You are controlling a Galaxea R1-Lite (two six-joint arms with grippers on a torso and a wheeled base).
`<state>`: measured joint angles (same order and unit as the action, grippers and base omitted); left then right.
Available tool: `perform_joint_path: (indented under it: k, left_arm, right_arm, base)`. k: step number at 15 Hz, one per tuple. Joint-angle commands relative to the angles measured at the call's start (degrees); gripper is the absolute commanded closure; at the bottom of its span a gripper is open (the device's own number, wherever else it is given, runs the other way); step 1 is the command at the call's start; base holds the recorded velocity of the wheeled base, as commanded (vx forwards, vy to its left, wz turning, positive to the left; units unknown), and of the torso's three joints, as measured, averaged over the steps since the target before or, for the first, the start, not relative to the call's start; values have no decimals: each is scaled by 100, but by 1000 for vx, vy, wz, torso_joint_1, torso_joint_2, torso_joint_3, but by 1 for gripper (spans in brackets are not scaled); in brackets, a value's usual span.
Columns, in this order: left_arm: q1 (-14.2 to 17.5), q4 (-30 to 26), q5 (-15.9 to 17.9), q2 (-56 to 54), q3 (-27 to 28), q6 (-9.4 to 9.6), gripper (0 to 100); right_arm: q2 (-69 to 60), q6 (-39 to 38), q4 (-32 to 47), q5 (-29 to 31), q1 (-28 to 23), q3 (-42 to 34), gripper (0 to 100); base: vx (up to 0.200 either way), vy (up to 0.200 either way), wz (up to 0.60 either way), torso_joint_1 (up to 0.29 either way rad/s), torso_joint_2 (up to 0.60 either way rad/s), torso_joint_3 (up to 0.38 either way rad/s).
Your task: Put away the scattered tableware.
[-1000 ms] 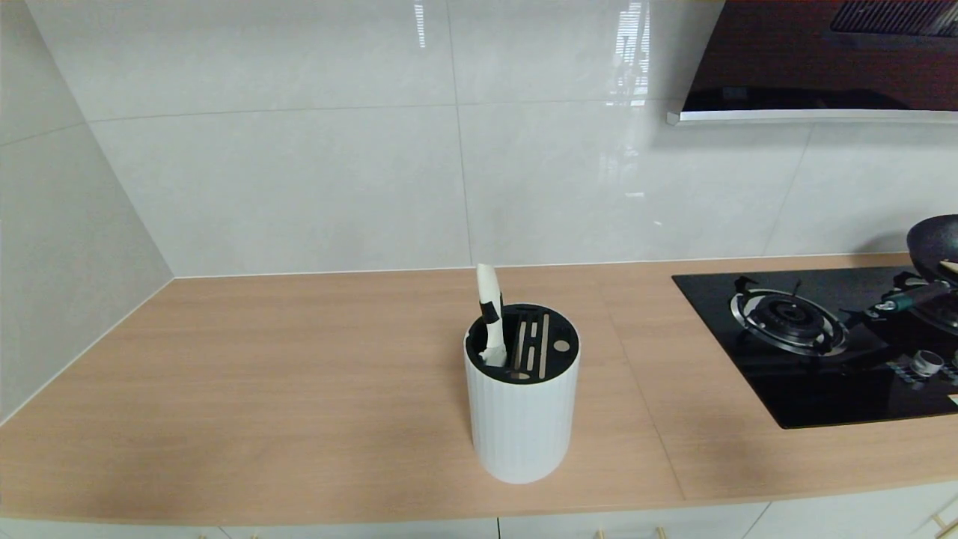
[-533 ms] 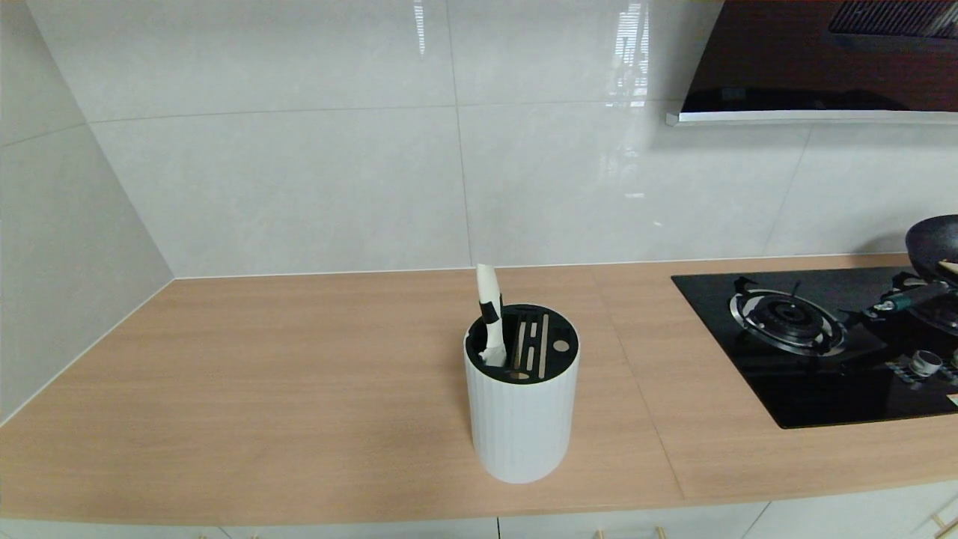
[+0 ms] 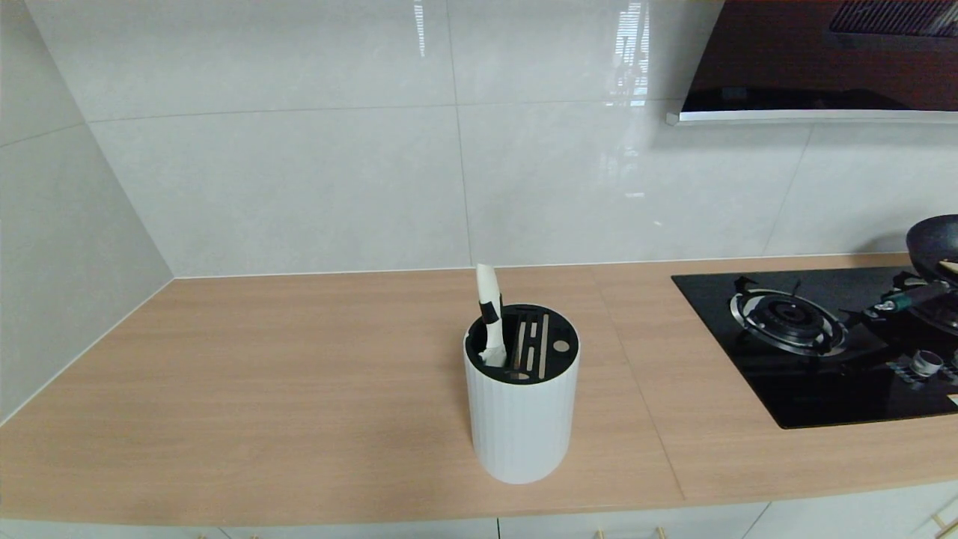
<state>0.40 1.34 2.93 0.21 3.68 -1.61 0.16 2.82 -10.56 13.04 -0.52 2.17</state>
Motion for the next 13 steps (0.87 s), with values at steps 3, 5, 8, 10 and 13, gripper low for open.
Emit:
perform_joint_path:
  k: [3,5,8,10,13]
  left_arm:
    - [-14,-143,-451,-12,-359,389,0]
    - [-14,-143,-460,-12,-359,117,0]
    - [-14,-143,-460,-12,-359,143,0]
    - [-14,-143,-460,-12,-359,143,0]
    - [-14,-143,-460,-12,-359,143,0]
  right_arm:
    - [-7,-229,774,-531,8,-217,0]
    - [-7,-299,915,-795,8,-217,0]
    - [-7,-282,1029,-1137,8,-217,0]
    - [-7,-326,1021,-1120,8,-217,0]
    - [-7,-317,1021,-1111,8,-217,0]
  base:
    - [0,0,0,0,0,0]
    - [0,0,0,0,0,0]
    - [0,0,0,0,0,0]
    - [0,0,0,0,0,0]
    - [0,0,0,0,0,0]
